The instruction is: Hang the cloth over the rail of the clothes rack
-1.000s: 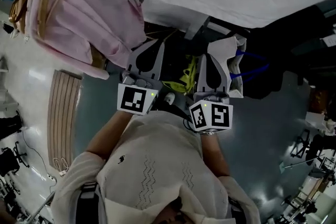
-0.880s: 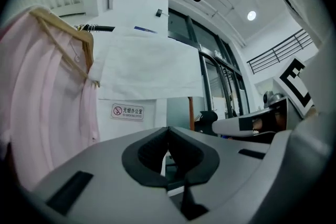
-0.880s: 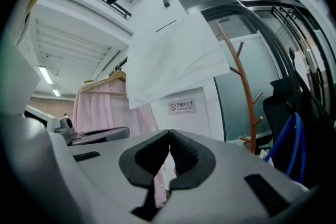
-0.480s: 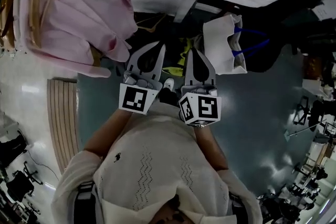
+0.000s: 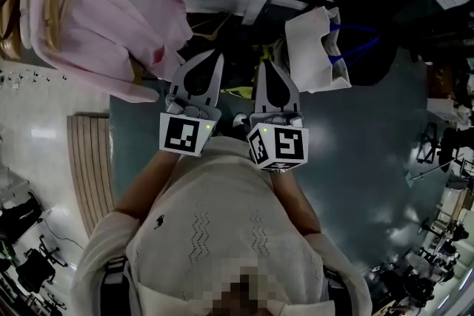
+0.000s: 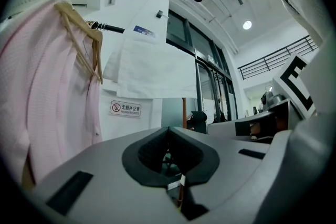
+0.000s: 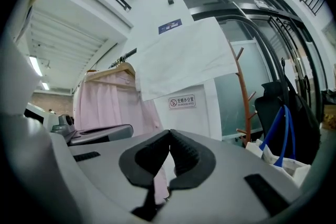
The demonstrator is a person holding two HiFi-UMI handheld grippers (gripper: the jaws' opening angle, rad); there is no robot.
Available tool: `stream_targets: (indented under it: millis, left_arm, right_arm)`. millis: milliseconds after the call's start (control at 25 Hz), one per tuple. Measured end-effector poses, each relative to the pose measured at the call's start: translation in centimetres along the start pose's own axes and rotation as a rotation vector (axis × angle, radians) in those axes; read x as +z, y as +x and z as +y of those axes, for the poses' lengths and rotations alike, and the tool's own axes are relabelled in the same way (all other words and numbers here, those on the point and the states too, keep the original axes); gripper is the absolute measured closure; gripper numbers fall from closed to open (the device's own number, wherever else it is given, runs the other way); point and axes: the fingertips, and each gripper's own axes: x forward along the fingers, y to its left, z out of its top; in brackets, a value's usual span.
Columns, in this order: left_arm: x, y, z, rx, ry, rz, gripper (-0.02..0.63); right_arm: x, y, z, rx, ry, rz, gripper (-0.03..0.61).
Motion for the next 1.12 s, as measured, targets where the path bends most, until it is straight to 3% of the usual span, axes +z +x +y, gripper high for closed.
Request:
stream_targets:
  millis: [480,1120]
  left_arm:
    - [-0.6,1.3,-2.4,0.061,-0.005,0.022,0.601]
    - [-1.5,2.4,-5.2,0.027,-0.001,0.049,0.601]
  right_arm:
    - [0.1,-0.1,-2.7,0.056,-0.013,0.031,0.560]
    - [-0.1,-1.3,-4.9,0.046,0.004,0.044,0.560]
